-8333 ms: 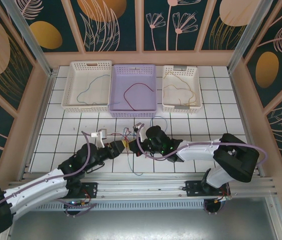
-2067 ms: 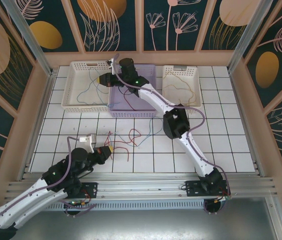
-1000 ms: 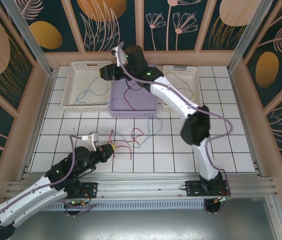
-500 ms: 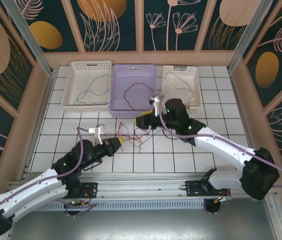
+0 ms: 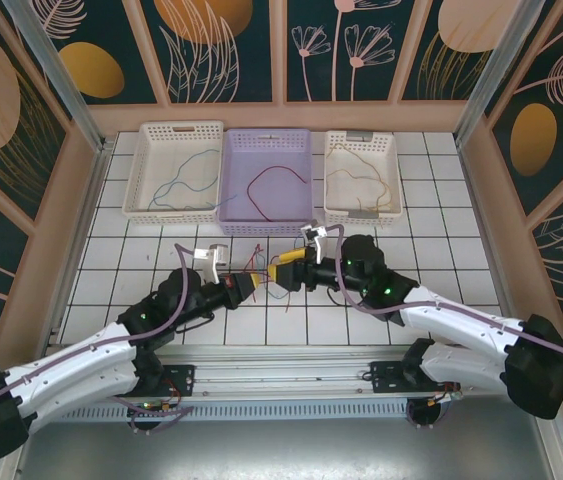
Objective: Untangle the cables
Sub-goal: Pick up the cable from the center of the table.
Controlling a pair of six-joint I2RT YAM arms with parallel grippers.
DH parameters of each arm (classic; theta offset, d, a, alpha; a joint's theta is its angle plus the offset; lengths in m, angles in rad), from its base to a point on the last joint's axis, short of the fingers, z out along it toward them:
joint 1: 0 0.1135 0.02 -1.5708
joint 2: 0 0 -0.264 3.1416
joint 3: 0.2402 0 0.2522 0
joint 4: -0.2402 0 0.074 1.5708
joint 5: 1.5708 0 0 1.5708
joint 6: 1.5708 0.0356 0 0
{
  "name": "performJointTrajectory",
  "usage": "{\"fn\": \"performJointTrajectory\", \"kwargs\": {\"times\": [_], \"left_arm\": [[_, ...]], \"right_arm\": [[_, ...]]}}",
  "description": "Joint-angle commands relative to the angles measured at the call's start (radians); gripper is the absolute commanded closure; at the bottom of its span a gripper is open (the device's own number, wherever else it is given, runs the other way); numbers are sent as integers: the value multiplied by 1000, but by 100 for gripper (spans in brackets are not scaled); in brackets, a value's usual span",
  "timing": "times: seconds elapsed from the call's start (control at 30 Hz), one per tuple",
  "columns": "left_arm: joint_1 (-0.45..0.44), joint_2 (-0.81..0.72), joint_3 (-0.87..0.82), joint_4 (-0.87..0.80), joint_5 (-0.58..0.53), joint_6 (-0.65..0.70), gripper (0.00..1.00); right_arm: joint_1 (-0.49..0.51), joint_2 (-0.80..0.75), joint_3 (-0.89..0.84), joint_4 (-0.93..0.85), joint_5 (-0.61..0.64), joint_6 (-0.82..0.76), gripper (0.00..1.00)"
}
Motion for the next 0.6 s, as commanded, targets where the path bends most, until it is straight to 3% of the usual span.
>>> {"fn": "performJointTrajectory", "kwargs": {"times": [0.0,0.27,0.57], "left_arm": [[3,5,38,3,10,26,100],[2,28,49,-5,35,28,100],[2,38,49,-13,33,24,100]], "right_arm": [[26,33,33,41,48,16,36],[35,121,99,-2,133,16,38],[56,186,135,27,97,22,44]]}}
